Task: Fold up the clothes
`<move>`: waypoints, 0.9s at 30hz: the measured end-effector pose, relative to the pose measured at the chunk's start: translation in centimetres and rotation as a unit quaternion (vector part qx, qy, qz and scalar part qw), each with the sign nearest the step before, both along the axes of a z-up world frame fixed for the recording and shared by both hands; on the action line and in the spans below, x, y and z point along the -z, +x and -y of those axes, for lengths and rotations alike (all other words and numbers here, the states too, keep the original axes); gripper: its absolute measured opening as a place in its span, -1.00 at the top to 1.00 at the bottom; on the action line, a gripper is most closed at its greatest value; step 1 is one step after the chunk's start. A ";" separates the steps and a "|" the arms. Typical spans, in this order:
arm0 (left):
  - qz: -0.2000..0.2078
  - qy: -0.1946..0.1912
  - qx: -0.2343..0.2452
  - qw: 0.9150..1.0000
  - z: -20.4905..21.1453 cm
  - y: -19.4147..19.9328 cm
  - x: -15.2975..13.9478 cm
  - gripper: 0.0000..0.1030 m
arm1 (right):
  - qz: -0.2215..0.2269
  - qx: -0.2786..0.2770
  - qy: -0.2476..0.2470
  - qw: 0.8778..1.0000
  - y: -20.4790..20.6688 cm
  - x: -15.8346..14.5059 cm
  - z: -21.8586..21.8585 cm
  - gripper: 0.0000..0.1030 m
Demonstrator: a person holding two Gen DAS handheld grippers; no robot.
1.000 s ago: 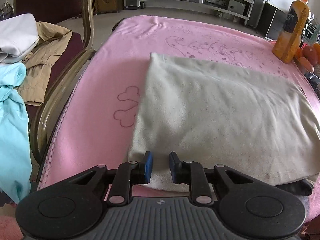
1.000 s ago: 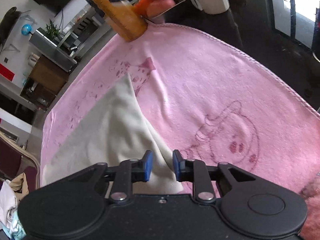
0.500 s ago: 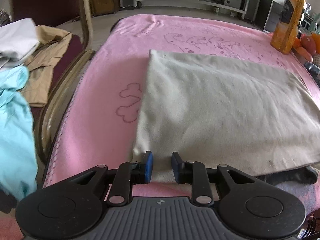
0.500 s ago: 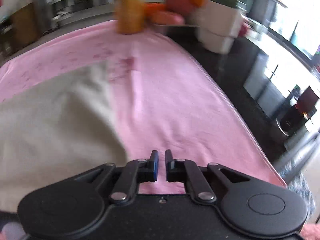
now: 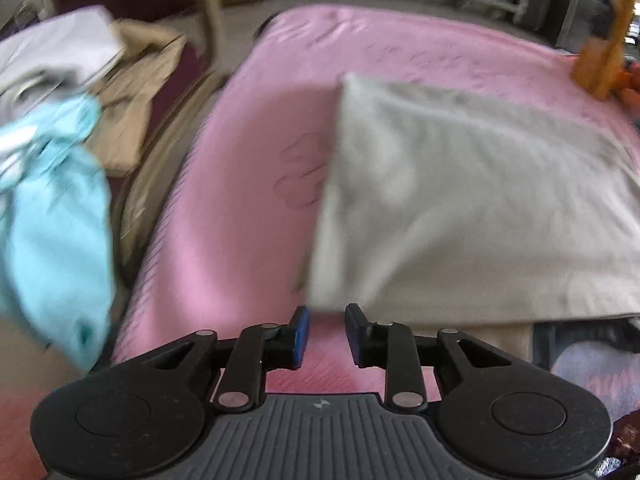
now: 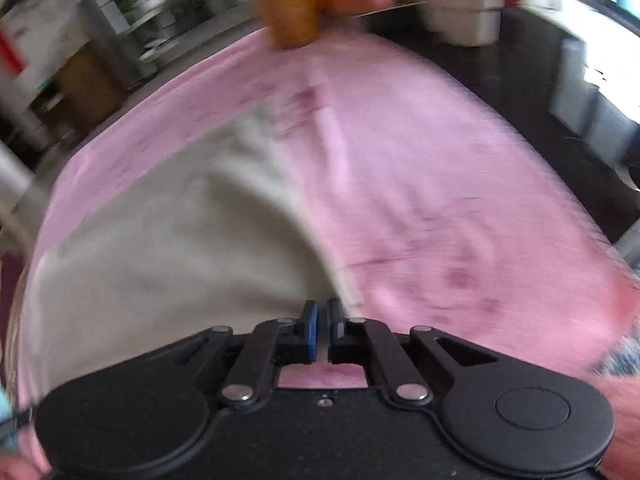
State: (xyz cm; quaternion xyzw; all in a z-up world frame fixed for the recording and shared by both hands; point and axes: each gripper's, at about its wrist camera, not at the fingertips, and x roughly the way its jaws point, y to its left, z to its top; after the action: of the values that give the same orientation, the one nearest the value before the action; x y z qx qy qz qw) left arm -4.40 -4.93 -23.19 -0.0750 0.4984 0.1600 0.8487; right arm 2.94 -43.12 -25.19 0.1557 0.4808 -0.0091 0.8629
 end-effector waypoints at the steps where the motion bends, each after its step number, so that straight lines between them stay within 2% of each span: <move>1: 0.006 -0.011 -0.009 1.000 -0.5 -0.3 -0.3 0.76 | 0.006 0.014 -0.003 1.000 -0.3 -0.7 0.4 0.73; 2: 0.030 -0.031 -0.012 0.999 -1.1 -0.5 -1.2 0.76 | 0.019 0.016 0.011 1.000 -0.5 -1.5 0.8 0.73; 4: 0.085 -0.034 0.003 0.996 -1.1 -0.2 -3.7 0.75 | 0.046 0.008 0.063 0.997 -0.4 -3.3 1.1 0.73; 8: 0.188 -0.037 0.047 0.980 -0.7 1.0 -8.5 0.67 | 0.109 -0.038 0.139 0.983 1.0 -7.8 -0.3 0.72; 11: 0.223 -0.050 0.088 0.970 -0.2 3.8 -10.2 0.65 | 0.140 -0.066 0.201 0.967 4.2 -9.6 -1.2 0.72; 12: 0.220 -0.046 0.099 0.969 0.1 5.2 -9.8 0.65 | 0.145 -0.070 0.225 0.961 5.5 -9.7 -1.5 0.72; 14: 0.213 -0.038 0.120 0.969 0.5 8.0 -8.9 0.65 | 0.135 -0.073 0.268 0.951 8.5 -8.3 -1.9 0.60; 16: 0.179 -0.034 0.131 0.974 0.4 11.0 -5.9 0.66 | 0.111 -0.074 0.308 0.942 11.6 -5.9 -2.0 0.50; 18: 0.138 -0.051 0.130 0.981 -0.3 12.9 -2.6 0.69 | 0.058 -0.053 0.343 0.936 14.2 -1.5 -1.7 0.52; 20: 0.104 -0.074 0.119 0.985 -1.0 14.0 0.3 0.75 | 0.004 -0.023 0.394 0.919 15.0 3.3 -0.9 0.70; 21: 0.107 -0.078 0.109 0.985 -1.5 14.2 0.9 0.74 | -0.022 -0.009 0.411 0.911 15.0 5.1 -0.6 0.70; 22: 0.110 -0.081 0.099 0.986 -2.0 14.4 1.4 0.66 | -0.043 -0.006 0.407 0.912 15.0 6.4 -0.6 0.70; 23: 0.113 -0.083 0.087 0.986 -2.6 14.6 1.8 0.62 | -0.048 -0.018 0.382 0.923 15.4 7.0 -0.7 0.77; 25: 0.131 -0.050 0.034 0.989 -4.2 15.0 1.8 0.63 | -0.025 -0.034 0.323 0.946 16.4 7.4 -0.2 1.00; 26: 0.137 -0.042 -0.001 0.990 -5.2 14.8 1.7 0.67 | -0.003 -0.006 0.319 0.948 16.7 7.5 0.9 1.00; 27: 0.143 -0.033 -0.036 0.988 -6.1 14.7 1.5 0.73 | 0.019 0.035 0.327 0.944 16.9 7.8 2.2 1.00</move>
State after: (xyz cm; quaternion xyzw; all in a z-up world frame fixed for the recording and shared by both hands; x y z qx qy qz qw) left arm 10.32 1.18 -24.70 -0.1433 0.3736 0.1614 0.9021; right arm 19.85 -45.32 -32.95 0.4465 0.4352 0.1213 0.7724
